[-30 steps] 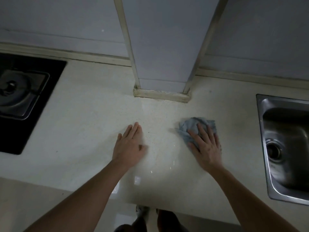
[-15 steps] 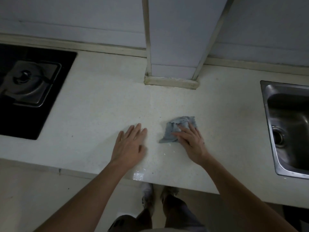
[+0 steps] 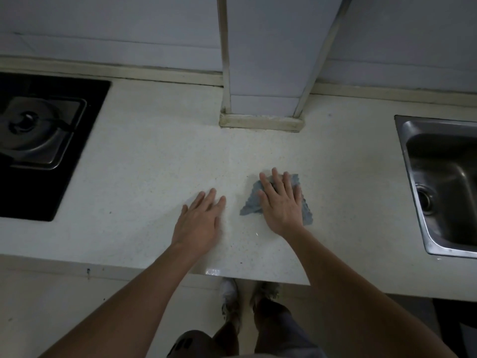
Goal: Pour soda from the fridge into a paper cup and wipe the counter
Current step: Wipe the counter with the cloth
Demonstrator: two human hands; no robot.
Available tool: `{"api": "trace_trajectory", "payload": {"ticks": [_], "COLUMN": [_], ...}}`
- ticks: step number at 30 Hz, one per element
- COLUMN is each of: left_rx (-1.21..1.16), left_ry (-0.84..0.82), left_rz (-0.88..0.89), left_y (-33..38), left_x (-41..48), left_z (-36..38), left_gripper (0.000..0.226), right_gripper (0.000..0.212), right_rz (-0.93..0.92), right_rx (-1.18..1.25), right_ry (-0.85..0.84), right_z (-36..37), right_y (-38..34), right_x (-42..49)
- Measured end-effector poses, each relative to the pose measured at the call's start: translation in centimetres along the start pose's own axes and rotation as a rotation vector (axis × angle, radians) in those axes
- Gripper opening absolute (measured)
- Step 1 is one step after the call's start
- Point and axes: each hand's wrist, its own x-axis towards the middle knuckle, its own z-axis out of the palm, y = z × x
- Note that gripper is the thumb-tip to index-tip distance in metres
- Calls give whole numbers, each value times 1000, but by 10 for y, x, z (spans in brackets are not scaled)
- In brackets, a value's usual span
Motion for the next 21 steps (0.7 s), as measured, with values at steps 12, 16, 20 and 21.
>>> {"api": "trace_trajectory", "payload": {"ticks": [12, 16, 20, 21], "left_rx": [-14, -23, -24, -18], "left_ry": [4, 7, 38, 32], "left_rz": [11, 7, -10, -16], "left_y": [3, 2, 4, 4], "left_x": [-1, 0, 1, 2], "left_z": [-1, 3, 6, 7], "left_gripper": [54, 55, 54, 54], "right_gripper": [38, 68, 75, 73], "right_rz": [-219, 202, 255, 229], "right_rx": [249, 46, -84, -108], "right_ry": [346, 225, 139, 138], "right_z": [22, 25, 38, 41], "right_y": [-23, -42, -62, -66], "right_x": [-36, -42, -46, -50]}}
